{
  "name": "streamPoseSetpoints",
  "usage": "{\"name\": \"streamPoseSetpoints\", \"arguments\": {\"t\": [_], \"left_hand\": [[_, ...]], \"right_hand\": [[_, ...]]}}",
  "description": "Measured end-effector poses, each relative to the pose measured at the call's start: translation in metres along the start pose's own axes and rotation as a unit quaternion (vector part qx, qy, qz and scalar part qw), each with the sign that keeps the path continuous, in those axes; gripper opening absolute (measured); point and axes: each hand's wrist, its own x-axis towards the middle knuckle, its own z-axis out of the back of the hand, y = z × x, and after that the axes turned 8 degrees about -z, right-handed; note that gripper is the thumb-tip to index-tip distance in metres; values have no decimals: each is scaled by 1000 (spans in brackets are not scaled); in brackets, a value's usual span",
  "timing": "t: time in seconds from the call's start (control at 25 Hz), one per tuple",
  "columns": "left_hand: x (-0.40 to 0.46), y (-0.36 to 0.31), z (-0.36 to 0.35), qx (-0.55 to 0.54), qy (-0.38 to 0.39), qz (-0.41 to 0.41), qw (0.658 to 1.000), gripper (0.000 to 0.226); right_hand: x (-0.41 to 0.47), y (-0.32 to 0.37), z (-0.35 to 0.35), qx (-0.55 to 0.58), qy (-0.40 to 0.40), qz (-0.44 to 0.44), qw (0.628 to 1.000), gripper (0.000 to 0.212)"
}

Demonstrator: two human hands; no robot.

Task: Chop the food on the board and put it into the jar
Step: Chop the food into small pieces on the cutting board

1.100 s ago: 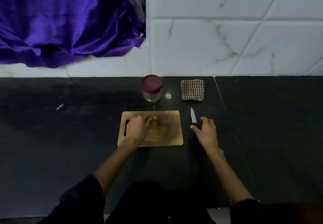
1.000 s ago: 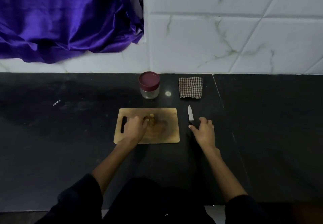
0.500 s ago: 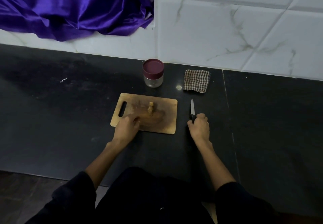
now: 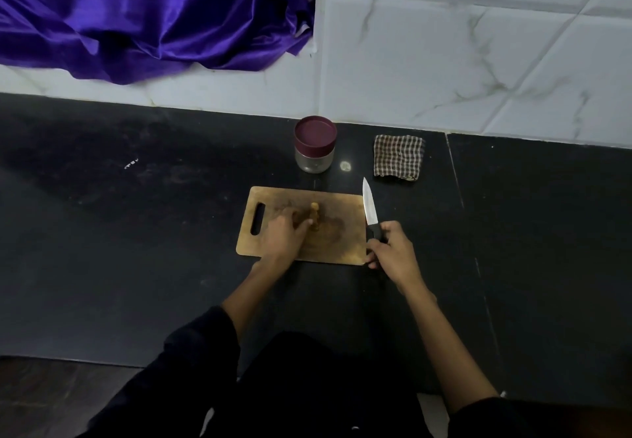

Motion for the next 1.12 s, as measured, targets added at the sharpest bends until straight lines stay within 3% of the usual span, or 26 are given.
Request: {"name": "streamPoseSetpoints", "arguments": {"t": [0.2,0.56,0.72,0.88,1.12], "left_hand": [[18,-13,-9,106,9,3,994,51],[32,17,17,50,98,-82,991,10],[32,27,22,17,94,-100,990,16],[34,21,8,62,47,-132,988,33],[39,16,6,84,87,-147,982,23]], "right_hand": [[-16,-1,-30,20,18,-17,999,19],[-18,15,-45,18,11,-15,1000,19],[-19,18,-55,-54,36,-22,998,19],[-18,23,-59,-152,45,-1,987,15],[-18,26,-62,-222,44,14,974,24]]}}
